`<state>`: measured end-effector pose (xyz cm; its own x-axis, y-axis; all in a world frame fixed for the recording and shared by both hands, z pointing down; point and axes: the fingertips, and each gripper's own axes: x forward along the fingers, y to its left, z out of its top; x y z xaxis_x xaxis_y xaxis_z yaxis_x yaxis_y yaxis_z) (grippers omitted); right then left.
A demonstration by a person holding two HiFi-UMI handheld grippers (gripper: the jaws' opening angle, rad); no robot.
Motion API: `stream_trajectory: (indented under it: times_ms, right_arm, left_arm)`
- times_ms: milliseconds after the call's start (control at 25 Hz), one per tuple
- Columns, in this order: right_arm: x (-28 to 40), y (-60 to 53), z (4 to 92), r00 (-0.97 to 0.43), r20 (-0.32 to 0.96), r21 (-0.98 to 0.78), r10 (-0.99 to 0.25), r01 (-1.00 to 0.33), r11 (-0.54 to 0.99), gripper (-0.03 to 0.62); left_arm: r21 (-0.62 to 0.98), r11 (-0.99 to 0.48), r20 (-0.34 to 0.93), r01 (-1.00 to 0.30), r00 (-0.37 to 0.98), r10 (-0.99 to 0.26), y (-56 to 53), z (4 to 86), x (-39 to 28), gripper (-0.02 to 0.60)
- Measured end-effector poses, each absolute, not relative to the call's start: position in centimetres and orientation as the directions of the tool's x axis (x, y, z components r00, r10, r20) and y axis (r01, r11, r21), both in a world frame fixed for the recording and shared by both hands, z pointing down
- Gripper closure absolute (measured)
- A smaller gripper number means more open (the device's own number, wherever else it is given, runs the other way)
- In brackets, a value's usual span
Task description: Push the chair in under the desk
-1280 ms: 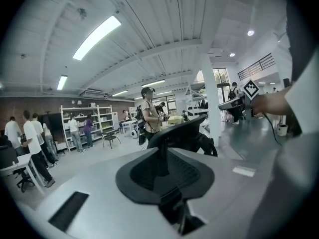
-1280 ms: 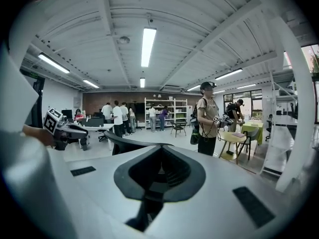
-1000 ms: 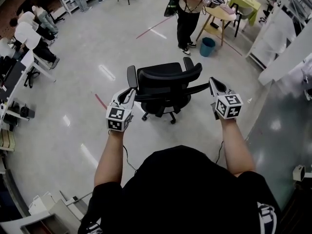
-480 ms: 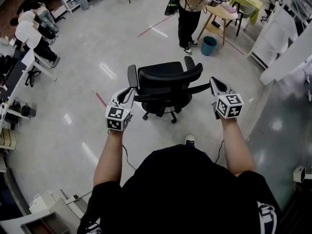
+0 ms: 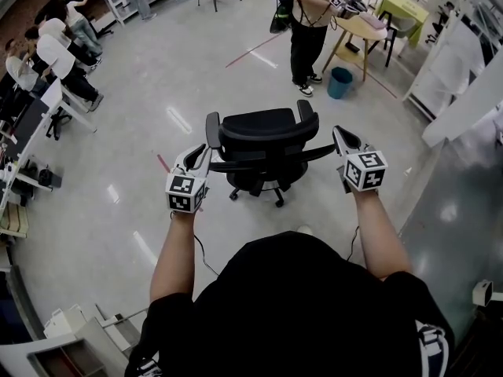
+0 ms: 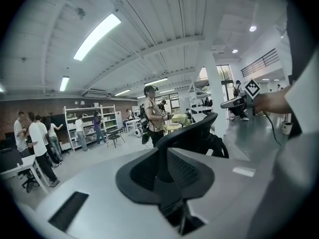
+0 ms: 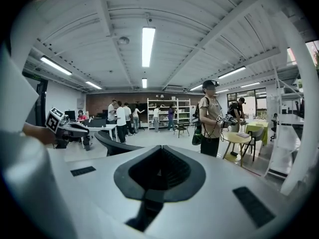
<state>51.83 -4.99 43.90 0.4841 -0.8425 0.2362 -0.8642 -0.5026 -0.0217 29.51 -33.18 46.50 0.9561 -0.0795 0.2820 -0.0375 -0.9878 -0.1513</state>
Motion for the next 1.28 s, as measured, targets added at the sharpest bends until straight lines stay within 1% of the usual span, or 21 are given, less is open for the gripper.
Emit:
stream_trajectory:
  times_ms: [360, 480, 520, 600, 680, 800, 840, 920, 1080, 1280]
  right_arm:
    - [53.0, -6.2, 45.0, 0.397, 0.277, 0.035, -0.875, -0.914, -0.404, 0.595]
    - [53.3, -6.7, 46.1, 0.361, 0.31, 0.039, -0.88, -0.929, -0.368, 0.594]
    - [53.4, -6.8, 46.6, 0.344, 0.329, 0.041, -0.879, -0.936, -0.351, 0.589]
    - [53.5, -7.1, 47.5, 0.313, 0.373, 0.053, -0.874, -0.947, -0.317, 0.548]
    - [53.5, -7.3, 48.5, 0.289, 0.41, 0.07, -0.865, -0.955, -0.287, 0.522]
    - [53.5, -7.1, 50.1, 0.249, 0.462, 0.084, -0.851, -0.968, -0.237, 0.504]
    - [53.5, -7.1, 50.7, 0.231, 0.482, 0.087, -0.845, -0.972, -0.216, 0.487]
    - [53.4, -7.3, 52.1, 0.197, 0.523, 0.1, -0.829, -0.98, -0.17, 0.454]
    - [53.1, -7.5, 54.8, 0.141, 0.597, 0.126, -0.79, -0.989, -0.082, 0.418]
    - [52.3, -7.8, 57.6, 0.068, 0.675, 0.152, -0.734, -0.987, 0.048, 0.365]
  left_arm:
    - [-0.139, -0.987, 0.314, -0.076, 0.942, -0.117, -33.3, 48.0, 30.6, 0.522]
    - [-0.144, -0.987, 0.334, -0.073, 0.935, -0.118, -33.0, 48.7, 30.9, 0.522]
    - [-0.148, -0.987, 0.345, -0.067, 0.931, -0.115, -33.0, 49.0, 31.0, 0.52]
    - [-0.155, -0.987, 0.379, -0.048, 0.92, -0.104, -33.0, 49.8, 31.1, 0.518]
    - [-0.168, -0.986, 0.429, -0.017, 0.899, -0.088, -33.1, 51.3, 30.9, 0.498]
    - [-0.184, -0.981, 0.521, 0.06, 0.853, -0.046, -32.5, 53.5, 31.0, 0.438]
    - [-0.187, -0.978, 0.554, 0.094, 0.832, -0.026, -32.2, 54.2, 31.2, 0.411]
    - [-0.195, -0.967, 0.616, 0.164, 0.788, 0.009, -31.5, 55.9, 31.5, 0.38]
    - [-0.219, -0.936, 0.702, 0.277, 0.711, 0.047, -30.6, 59.1, 32.0, 0.353]
    - [-0.263, -0.888, 0.779, 0.377, 0.626, 0.035, -29.9, 61.5, 32.7, 0.316]
